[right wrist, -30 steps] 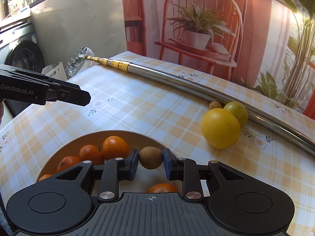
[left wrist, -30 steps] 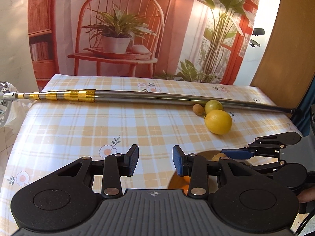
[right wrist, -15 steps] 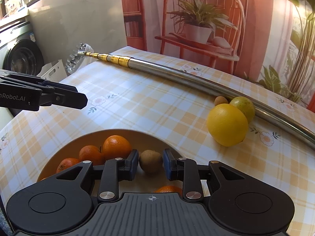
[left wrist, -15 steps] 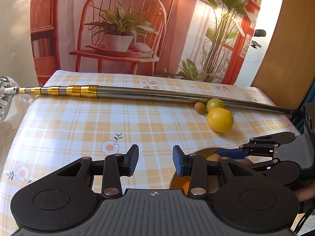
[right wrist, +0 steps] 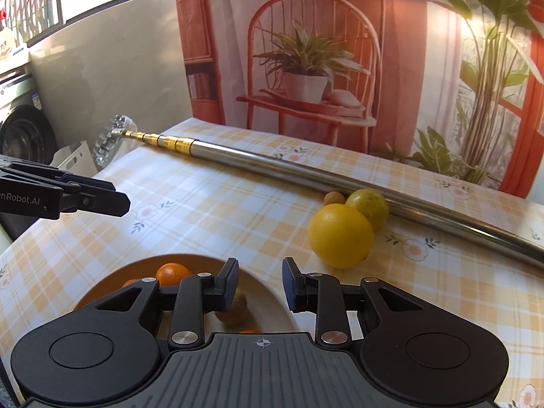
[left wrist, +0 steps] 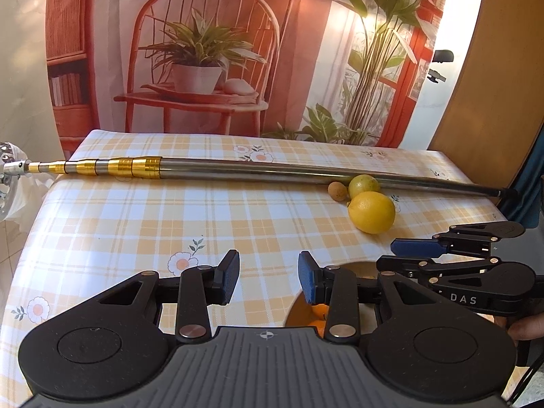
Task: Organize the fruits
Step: 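Open the right tool to drop the kiwi while the left tool drops its tangerine, then move both open tools toward the remaining lemons on the table, then grasp a brown kiwi with the left tool while the right tool moves to a yellow lemon, then grasp the yellow-green lemon with the right tool while the left tool holds its kiwi, then carry the kiwi in the left tool and lemon in the right tool over the plate, then lower both fruits onto the plate and open the left and right tools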
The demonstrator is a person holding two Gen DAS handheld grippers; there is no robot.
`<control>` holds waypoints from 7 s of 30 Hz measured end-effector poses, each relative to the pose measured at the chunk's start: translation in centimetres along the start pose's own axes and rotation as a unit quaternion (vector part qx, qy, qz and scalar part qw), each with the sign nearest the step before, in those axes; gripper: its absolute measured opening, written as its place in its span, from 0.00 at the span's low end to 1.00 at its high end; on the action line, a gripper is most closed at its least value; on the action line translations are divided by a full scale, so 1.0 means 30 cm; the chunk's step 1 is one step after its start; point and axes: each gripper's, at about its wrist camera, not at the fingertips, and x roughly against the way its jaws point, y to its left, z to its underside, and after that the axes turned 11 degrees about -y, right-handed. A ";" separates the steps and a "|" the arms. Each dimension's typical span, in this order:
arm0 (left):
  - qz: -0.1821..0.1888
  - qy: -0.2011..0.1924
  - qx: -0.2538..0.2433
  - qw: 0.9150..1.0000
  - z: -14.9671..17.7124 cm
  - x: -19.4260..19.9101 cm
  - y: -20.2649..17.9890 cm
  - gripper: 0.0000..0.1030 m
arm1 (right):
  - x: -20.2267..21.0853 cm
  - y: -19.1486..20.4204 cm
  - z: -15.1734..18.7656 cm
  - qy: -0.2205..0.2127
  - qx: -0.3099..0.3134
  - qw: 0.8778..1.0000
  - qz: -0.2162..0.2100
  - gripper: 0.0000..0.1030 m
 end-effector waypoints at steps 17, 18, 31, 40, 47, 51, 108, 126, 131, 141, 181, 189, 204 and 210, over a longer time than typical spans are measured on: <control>-0.011 -0.037 -0.014 0.999 -0.156 0.018 0.036 0.39 | 0.139 -0.240 -0.091 -0.073 -0.043 0.992 0.093 0.26; -0.008 -0.031 -0.012 0.999 -0.157 0.008 0.037 0.39 | 0.135 -0.243 -0.085 -0.070 -0.044 0.992 0.096 0.26; 0.038 0.044 0.032 0.998 -0.180 -0.259 -0.030 0.38 | 0.057 -0.294 -0.053 -0.052 -0.065 0.989 0.122 0.26; 0.070 0.119 0.128 0.982 -0.181 -0.588 -0.117 0.38 | 0.015 -0.347 -0.026 -0.045 -0.082 0.988 0.121 0.26; 0.067 0.148 0.180 0.970 -0.162 -0.696 -0.116 0.38 | -0.011 -0.365 -0.016 -0.037 -0.082 0.989 0.118 0.26; 0.071 0.153 0.200 0.965 -0.158 -0.718 -0.113 0.37 | -0.014 -0.371 -0.010 -0.035 -0.087 0.989 0.116 0.26; 0.024 0.025 0.061 0.998 -0.089 -0.233 -0.003 0.20 | -0.369 -0.382 -0.073 0.025 -0.187 0.979 0.075 0.43; 0.034 0.068 0.129 0.989 -0.037 -0.248 0.107 0.35 | -0.228 -0.388 -0.087 -0.030 -0.206 0.974 0.093 0.43; 0.011 0.082 0.069 0.994 -0.022 -0.289 0.052 0.35 | -0.151 -0.380 -0.096 -0.053 -0.200 0.974 0.096 0.43; 0.008 0.083 0.073 0.994 -0.012 -0.300 0.083 0.35 | -0.057 -0.369 -0.089 -0.068 -0.213 0.970 0.094 0.43; 0.139 0.110 0.015 0.984 0.140 0.119 -0.190 0.24 | 0.312 0.007 0.111 -0.047 -0.169 0.984 0.016 0.43; 0.145 0.144 -0.001 0.979 0.188 0.112 -0.230 0.24 | 0.349 0.030 0.128 -0.051 -0.170 0.984 0.014 0.43; 0.158 0.173 -0.022 0.972 0.239 0.079 -0.267 0.25 | 0.336 0.016 0.139 -0.042 -0.177 0.983 0.016 0.43; 0.158 0.180 -0.018 0.971 0.243 0.071 -0.265 0.25 | 0.324 0.018 0.138 -0.038 -0.175 0.984 0.016 0.43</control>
